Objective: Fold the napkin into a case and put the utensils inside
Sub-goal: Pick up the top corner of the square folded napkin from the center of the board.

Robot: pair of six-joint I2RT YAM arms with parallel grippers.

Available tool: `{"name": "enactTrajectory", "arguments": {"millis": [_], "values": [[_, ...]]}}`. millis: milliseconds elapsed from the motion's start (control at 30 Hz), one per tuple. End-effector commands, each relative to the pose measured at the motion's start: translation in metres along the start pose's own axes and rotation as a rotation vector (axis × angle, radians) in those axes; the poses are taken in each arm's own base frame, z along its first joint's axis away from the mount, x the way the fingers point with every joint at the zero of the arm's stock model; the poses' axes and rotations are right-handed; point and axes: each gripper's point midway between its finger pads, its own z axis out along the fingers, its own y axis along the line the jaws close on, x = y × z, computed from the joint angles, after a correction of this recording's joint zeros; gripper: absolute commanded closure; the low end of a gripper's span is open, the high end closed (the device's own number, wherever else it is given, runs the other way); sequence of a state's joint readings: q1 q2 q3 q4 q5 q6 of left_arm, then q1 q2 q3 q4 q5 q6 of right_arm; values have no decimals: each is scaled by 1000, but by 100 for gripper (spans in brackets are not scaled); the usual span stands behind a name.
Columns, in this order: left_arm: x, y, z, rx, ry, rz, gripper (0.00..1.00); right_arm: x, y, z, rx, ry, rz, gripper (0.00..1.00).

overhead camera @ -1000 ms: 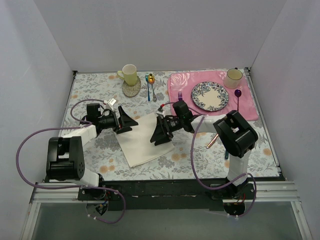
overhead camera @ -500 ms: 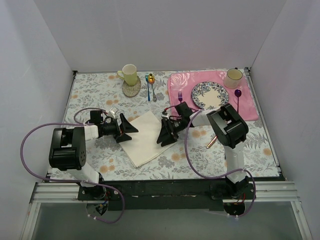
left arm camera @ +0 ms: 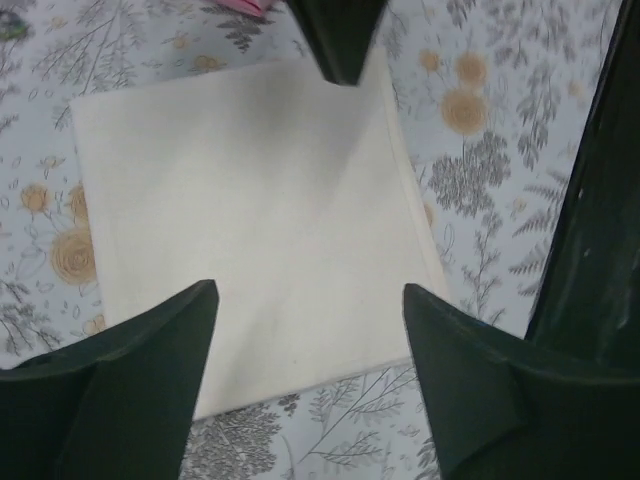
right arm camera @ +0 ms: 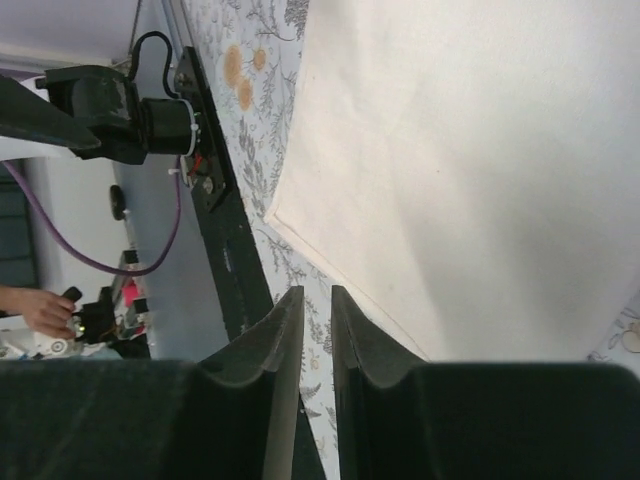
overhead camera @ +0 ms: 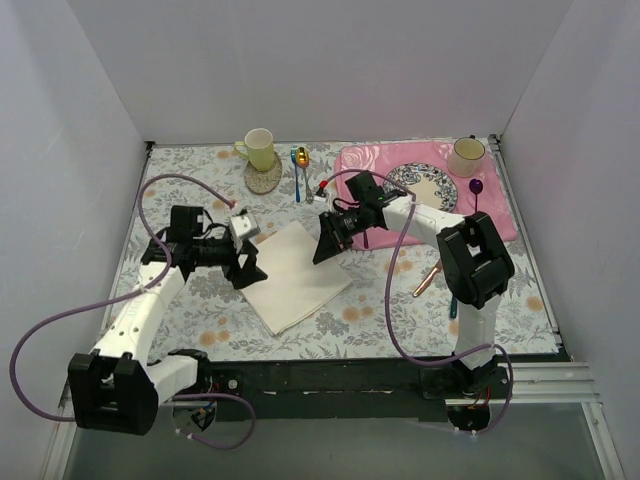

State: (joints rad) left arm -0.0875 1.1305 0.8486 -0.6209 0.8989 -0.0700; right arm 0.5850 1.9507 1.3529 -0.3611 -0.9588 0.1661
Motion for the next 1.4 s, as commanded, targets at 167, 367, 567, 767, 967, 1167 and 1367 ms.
{"name": "enactTrajectory", "arguments": {"millis": [167,367,567,767,967,1167,1367], "values": [[91,-92,13,303,231,579,71,-7,-16,28,130,20,-88,80],[115,-114,34,335,282,659,75,-3,-23,44,163,45,-88,80],[127,-116,44,328,313,690,76,2,-29,53,165,65,-82,80],[134,-112,49,298,325,705,74,1,-32,55,166,68,-80,80],[145,-109,47,292,350,731,69,2,-38,60,178,80,-84,80],[149,-104,47,268,365,737,71,4,-43,62,183,88,-81,80],[140,-105,50,262,337,727,85,6,-47,63,191,97,-83,80]]}}
